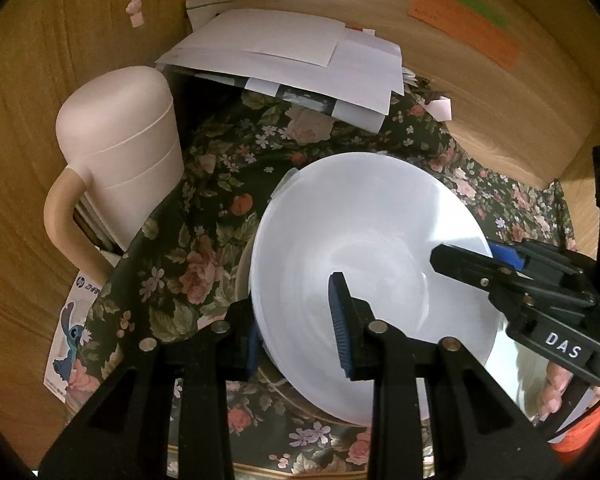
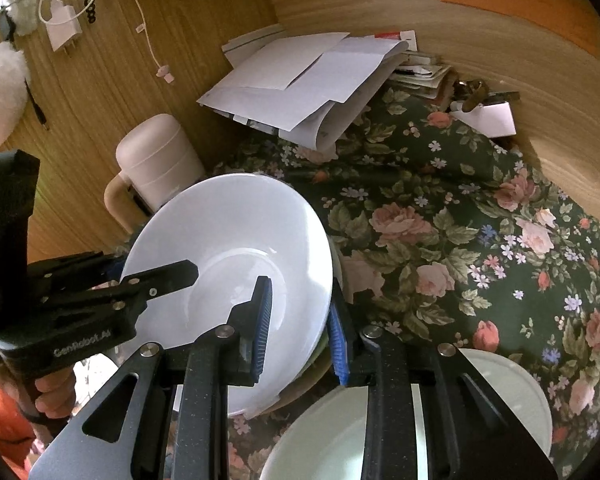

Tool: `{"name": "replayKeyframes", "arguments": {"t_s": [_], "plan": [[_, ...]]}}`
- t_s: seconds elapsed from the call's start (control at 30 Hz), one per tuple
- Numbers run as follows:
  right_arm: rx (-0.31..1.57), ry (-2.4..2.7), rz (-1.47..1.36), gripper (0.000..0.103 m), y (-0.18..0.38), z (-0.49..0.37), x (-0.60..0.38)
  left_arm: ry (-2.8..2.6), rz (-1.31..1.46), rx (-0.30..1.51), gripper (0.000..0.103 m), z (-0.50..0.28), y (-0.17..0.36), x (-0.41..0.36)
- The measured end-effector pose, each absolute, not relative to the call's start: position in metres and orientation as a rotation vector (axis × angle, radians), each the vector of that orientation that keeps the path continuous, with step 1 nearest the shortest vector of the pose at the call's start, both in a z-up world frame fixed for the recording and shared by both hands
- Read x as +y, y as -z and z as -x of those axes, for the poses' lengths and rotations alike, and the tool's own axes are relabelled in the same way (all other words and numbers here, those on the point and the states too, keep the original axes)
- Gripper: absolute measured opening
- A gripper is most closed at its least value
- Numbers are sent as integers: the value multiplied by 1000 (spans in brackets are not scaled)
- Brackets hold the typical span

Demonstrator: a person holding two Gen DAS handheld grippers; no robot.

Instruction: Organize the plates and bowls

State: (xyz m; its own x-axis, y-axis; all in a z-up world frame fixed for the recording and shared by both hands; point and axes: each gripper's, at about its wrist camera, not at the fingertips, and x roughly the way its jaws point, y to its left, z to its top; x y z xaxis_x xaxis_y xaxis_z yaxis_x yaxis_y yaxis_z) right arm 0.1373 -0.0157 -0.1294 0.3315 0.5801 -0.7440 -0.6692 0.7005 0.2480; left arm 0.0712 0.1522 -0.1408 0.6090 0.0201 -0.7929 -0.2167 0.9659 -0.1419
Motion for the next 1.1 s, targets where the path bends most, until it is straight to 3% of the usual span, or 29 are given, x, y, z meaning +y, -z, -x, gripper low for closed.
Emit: {"name": "replayKeyframes", "arguments": {"t_s": [0.23, 0.43, 0.63, 1.1], "plan": [[796, -786, 162, 41, 107, -127, -24, -151, 212, 887, 30, -75, 131, 150], [814, -780, 152, 49, 112, -129, -28, -177, 182, 862, 31, -74, 125, 151], [839, -778, 145, 54, 117, -128, -30, -186, 176, 838, 44, -68, 120, 154], [948, -790, 173, 54, 148, -133, -17, -159, 244, 921, 48, -60, 155, 166]]}}
